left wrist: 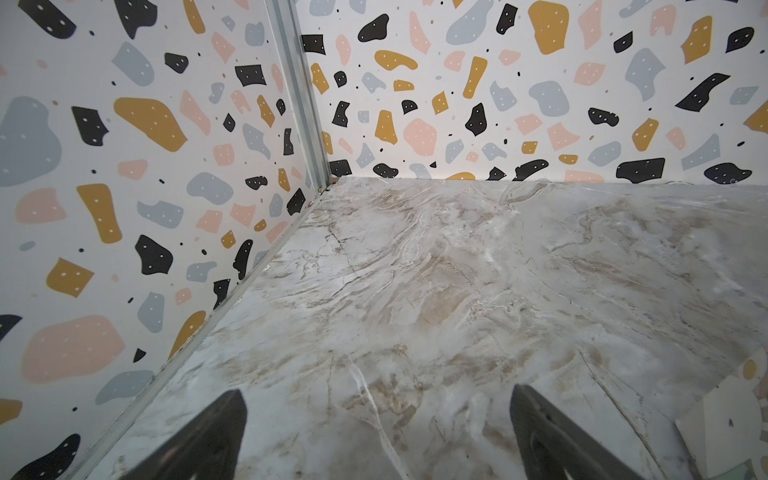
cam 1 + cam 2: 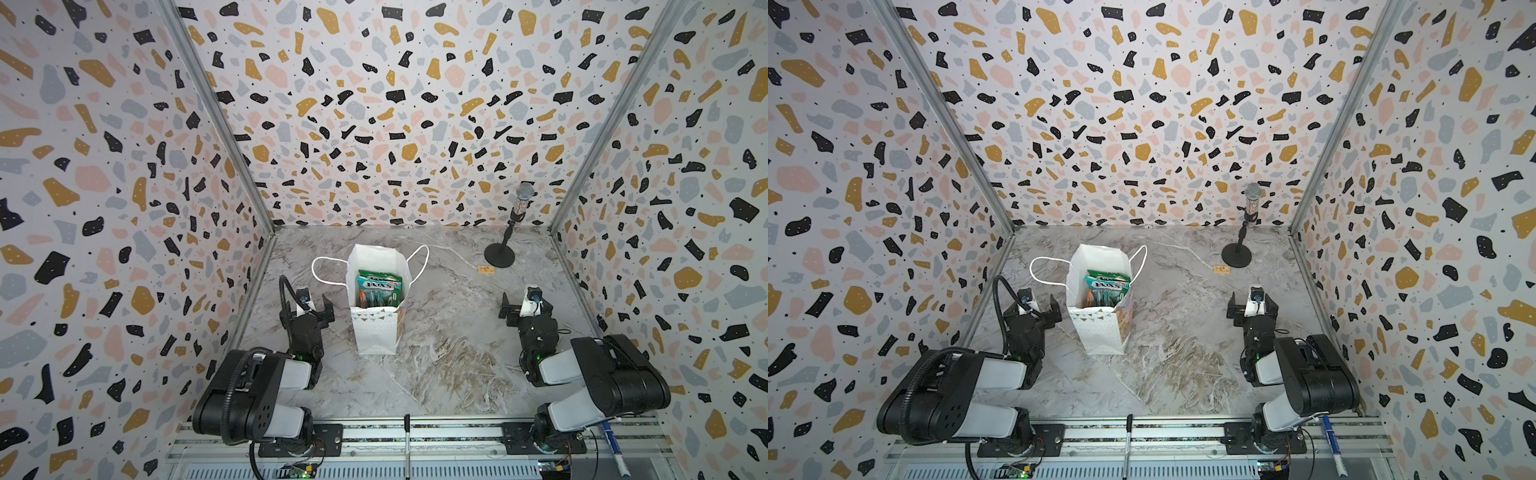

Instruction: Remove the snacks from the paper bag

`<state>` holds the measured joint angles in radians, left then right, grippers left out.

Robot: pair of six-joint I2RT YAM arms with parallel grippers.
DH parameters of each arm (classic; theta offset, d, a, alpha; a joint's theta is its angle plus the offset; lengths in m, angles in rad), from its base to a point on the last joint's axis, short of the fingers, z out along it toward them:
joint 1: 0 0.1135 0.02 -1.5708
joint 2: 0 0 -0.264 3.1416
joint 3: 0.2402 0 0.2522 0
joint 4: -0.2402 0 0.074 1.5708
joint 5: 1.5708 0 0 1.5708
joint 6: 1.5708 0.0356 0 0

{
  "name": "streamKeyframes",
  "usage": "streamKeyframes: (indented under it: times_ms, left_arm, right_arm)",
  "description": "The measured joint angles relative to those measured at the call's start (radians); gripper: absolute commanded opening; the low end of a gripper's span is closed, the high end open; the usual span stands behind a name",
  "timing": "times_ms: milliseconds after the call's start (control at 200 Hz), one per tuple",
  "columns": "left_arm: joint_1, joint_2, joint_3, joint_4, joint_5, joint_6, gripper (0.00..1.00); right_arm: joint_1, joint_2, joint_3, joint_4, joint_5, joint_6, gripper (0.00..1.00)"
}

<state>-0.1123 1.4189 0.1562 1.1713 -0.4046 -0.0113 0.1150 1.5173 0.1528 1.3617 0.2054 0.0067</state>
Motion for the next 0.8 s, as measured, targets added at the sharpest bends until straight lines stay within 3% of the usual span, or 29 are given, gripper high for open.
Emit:
streamKeyframes:
  times_ms: [626,801]
  left_arm:
    - [0.0,-0.073,0.008,-0.058,-0.097,-0.038,1.0]
    - [0.0,-0.201,0.038,-0.196,-0.237,-0.105,1.0]
  right_arm:
    - [0.0,-0.011,0.0,-0.008,0.023,0.01,0.99]
    - [0.011,-0.054,0.004,-0.046,0.048,0.009,0.99]
